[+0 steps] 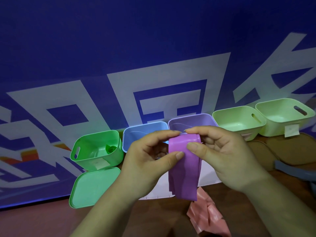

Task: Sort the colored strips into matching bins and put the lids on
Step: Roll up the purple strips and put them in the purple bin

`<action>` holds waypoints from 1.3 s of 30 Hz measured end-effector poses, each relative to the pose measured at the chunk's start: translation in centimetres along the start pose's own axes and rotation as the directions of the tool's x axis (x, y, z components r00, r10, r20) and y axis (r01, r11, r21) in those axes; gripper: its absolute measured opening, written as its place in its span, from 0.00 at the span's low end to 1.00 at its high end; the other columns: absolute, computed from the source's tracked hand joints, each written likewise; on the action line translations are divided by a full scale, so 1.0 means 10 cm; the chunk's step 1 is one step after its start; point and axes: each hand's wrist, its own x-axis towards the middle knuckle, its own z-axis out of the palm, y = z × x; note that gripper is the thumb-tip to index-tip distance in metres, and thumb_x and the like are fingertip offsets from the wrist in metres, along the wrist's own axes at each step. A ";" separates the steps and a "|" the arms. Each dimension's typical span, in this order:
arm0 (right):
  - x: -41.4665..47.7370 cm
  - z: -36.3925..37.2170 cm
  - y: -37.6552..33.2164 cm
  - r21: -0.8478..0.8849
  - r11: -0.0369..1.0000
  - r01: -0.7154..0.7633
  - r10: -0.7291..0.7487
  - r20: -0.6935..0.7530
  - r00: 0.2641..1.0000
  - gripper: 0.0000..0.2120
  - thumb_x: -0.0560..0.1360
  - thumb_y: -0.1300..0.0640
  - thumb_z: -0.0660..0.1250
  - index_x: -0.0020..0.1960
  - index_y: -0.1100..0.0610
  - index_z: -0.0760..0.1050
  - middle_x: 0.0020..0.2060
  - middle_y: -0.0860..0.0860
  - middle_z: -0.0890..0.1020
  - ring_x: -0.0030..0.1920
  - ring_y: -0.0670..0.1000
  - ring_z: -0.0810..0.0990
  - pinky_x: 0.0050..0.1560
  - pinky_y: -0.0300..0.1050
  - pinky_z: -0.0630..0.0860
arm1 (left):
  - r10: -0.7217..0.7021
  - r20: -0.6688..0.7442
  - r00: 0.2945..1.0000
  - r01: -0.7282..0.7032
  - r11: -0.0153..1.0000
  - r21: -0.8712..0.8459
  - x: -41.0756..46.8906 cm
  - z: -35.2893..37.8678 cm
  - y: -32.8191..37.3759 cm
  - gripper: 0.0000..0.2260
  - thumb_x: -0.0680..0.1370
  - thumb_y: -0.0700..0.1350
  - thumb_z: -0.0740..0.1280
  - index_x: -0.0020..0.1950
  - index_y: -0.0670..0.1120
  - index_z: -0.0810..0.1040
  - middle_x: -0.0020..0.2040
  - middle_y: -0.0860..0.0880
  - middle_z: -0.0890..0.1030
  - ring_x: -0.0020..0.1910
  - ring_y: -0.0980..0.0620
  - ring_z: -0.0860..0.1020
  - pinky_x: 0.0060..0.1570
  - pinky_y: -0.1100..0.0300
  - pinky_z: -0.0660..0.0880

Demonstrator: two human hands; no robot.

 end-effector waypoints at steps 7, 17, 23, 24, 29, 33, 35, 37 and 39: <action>-0.01 -0.01 0.01 -0.019 1.000 -0.020 0.020 0.038 0.999 0.13 0.71 0.57 0.74 0.55 0.52 0.80 0.49 0.51 0.86 0.50 0.50 0.85 0.50 0.41 0.79 | -0.047 -0.017 0.999 0.047 0.998 -0.042 0.00 -0.01 -0.01 0.18 0.69 0.37 0.75 0.57 0.50 0.84 0.49 0.41 0.86 0.48 0.34 0.81 0.51 0.48 0.82; -0.02 -0.03 0.00 -0.165 0.982 0.092 -0.080 0.076 0.994 0.20 0.67 0.52 0.76 0.58 0.43 0.79 0.52 0.50 0.84 0.49 0.55 0.84 0.51 0.52 0.82 | -0.109 -0.058 0.992 0.104 0.991 -0.082 0.02 0.00 0.05 0.19 0.68 0.39 0.73 0.59 0.43 0.82 0.49 0.47 0.87 0.45 0.53 0.84 0.44 0.62 0.80; -0.04 -0.03 0.02 -0.157 0.981 0.117 -0.111 0.045 0.993 0.21 0.65 0.45 0.77 0.57 0.42 0.80 0.50 0.51 0.84 0.47 0.57 0.84 0.51 0.58 0.82 | -0.112 -0.042 0.993 0.108 0.990 -0.086 0.01 0.02 0.09 0.19 0.67 0.40 0.73 0.58 0.44 0.83 0.47 0.48 0.87 0.43 0.56 0.84 0.42 0.66 0.78; -0.04 -0.02 0.01 -0.164 0.979 0.119 -0.114 0.044 0.993 0.21 0.65 0.42 0.77 0.57 0.42 0.80 0.49 0.52 0.84 0.47 0.57 0.83 0.51 0.59 0.81 | -0.108 -0.038 0.993 0.105 0.991 -0.082 0.01 0.02 0.10 0.19 0.68 0.40 0.73 0.58 0.43 0.82 0.47 0.48 0.87 0.42 0.57 0.83 0.42 0.66 0.78; -0.05 -0.02 -0.01 -0.174 0.979 0.109 -0.106 0.026 0.994 0.19 0.65 0.46 0.75 0.56 0.41 0.80 0.48 0.50 0.85 0.48 0.55 0.85 0.52 0.59 0.81 | -0.087 -0.008 0.996 0.086 0.994 -0.063 0.00 0.00 0.10 0.19 0.69 0.40 0.72 0.60 0.43 0.82 0.49 0.47 0.87 0.45 0.55 0.84 0.43 0.65 0.78; -0.05 -0.01 -0.02 -0.123 0.987 0.101 -0.099 0.022 0.995 0.19 0.65 0.42 0.76 0.55 0.41 0.81 0.49 0.49 0.86 0.49 0.55 0.85 0.53 0.59 0.81 | -0.068 0.043 0.997 0.070 0.997 -0.035 -0.02 -0.04 0.07 0.21 0.70 0.42 0.75 0.63 0.46 0.80 0.56 0.47 0.85 0.52 0.49 0.84 0.50 0.60 0.79; -0.05 -0.01 -0.03 -0.105 0.990 0.096 -0.095 0.021 0.995 0.22 0.64 0.36 0.76 0.55 0.41 0.81 0.49 0.51 0.86 0.49 0.55 0.85 0.54 0.59 0.81 | -0.044 0.045 0.998 0.045 0.999 -0.022 -0.03 -0.04 0.06 0.21 0.71 0.44 0.78 0.63 0.49 0.81 0.57 0.47 0.84 0.54 0.47 0.83 0.51 0.57 0.80; -0.06 0.00 -0.03 -0.095 0.992 0.088 -0.086 0.018 0.996 0.23 0.63 0.36 0.76 0.56 0.42 0.81 0.49 0.51 0.86 0.49 0.57 0.85 0.53 0.59 0.81 | -0.008 0.032 0.999 0.008 1.000 0.003 -0.04 -0.04 0.06 0.19 0.69 0.45 0.77 0.60 0.52 0.82 0.56 0.47 0.84 0.53 0.44 0.82 0.52 0.51 0.81; -0.06 0.00 -0.03 -0.094 0.993 0.078 -0.077 0.013 0.997 0.22 0.64 0.41 0.78 0.56 0.44 0.81 0.48 0.51 0.86 0.49 0.58 0.85 0.53 0.57 0.82 | 0.031 0.028 0.999 -0.032 0.999 0.028 -0.05 -0.03 0.07 0.18 0.69 0.45 0.76 0.58 0.53 0.82 0.55 0.48 0.84 0.52 0.42 0.82 0.52 0.45 0.81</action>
